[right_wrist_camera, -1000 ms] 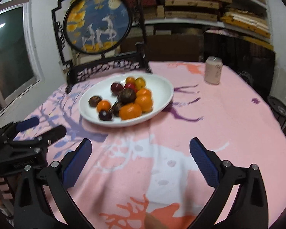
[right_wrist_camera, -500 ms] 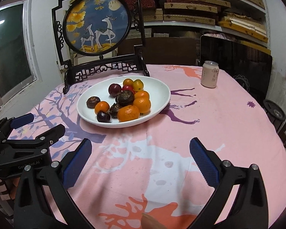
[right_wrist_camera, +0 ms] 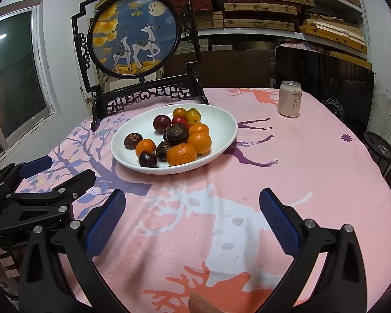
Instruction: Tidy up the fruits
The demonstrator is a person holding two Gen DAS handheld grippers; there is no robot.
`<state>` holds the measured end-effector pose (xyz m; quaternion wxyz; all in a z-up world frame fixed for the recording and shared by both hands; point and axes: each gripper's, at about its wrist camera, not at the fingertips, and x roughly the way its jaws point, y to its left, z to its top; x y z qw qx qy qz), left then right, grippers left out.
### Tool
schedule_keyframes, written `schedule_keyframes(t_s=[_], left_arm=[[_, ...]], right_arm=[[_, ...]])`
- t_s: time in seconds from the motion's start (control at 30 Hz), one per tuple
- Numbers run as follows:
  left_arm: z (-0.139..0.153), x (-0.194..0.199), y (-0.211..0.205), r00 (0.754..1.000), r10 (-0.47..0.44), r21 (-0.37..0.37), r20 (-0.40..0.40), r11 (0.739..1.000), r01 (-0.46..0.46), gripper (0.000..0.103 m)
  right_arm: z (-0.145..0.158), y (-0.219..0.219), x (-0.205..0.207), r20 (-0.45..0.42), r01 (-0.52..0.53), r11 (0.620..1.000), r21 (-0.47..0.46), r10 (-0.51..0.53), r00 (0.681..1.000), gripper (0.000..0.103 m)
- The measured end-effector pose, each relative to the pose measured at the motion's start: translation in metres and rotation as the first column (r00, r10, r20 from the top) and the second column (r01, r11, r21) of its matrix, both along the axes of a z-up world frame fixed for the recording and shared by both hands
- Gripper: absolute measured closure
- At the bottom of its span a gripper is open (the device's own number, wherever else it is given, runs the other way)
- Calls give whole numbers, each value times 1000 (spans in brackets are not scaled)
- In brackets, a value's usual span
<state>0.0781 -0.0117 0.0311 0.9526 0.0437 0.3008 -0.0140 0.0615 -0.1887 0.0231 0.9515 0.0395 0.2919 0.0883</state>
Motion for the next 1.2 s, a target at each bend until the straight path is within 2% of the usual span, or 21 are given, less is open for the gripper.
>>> schedule_keyframes(t_s=[1.2], left_arm=[[2, -1, -3, 1000, -12, -4, -2, 1000, 12, 2]], right_arm=[[-1, 1, 1, -14, -6, 1000, 6, 6, 1000, 1]])
